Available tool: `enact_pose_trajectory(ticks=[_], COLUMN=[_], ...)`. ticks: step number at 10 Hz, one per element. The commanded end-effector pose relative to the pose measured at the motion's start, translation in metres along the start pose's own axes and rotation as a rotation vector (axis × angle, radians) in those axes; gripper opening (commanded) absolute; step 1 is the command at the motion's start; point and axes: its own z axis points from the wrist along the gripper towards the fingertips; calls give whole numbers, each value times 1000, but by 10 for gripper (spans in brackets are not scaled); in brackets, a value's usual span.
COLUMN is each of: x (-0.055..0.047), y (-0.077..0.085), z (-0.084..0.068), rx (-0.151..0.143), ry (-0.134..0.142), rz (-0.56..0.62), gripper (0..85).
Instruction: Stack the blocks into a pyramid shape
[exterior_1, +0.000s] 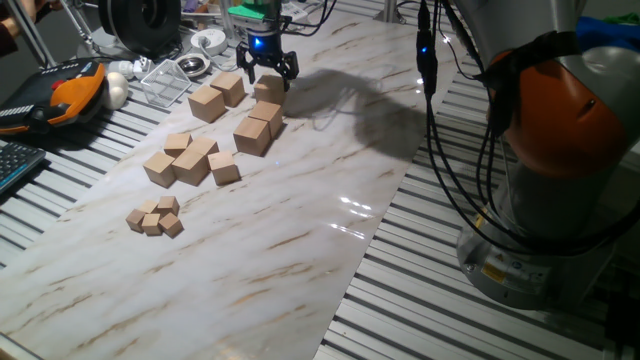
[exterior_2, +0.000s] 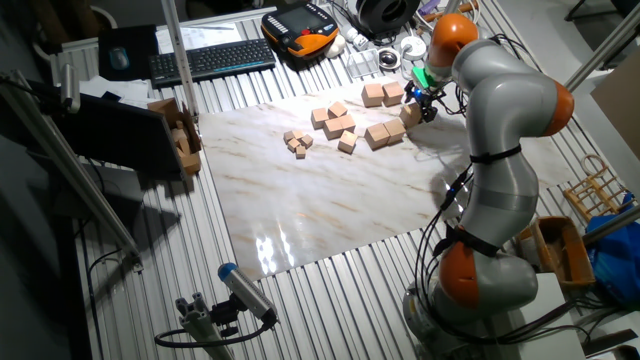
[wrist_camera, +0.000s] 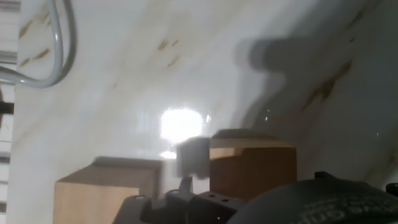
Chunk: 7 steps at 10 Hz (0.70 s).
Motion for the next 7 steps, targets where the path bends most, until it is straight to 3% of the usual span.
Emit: enact_pose_trajectory(ticks=[1, 4, 6, 7], x=[0, 0, 0, 0], y=[-1, -3, -4, -5], z=[1, 5, 5, 5], rx=[-1, 1, 1, 2], ry=[3, 17, 25, 28], rz=[0, -10, -24, -21], gripper=[850, 850, 170, 0])
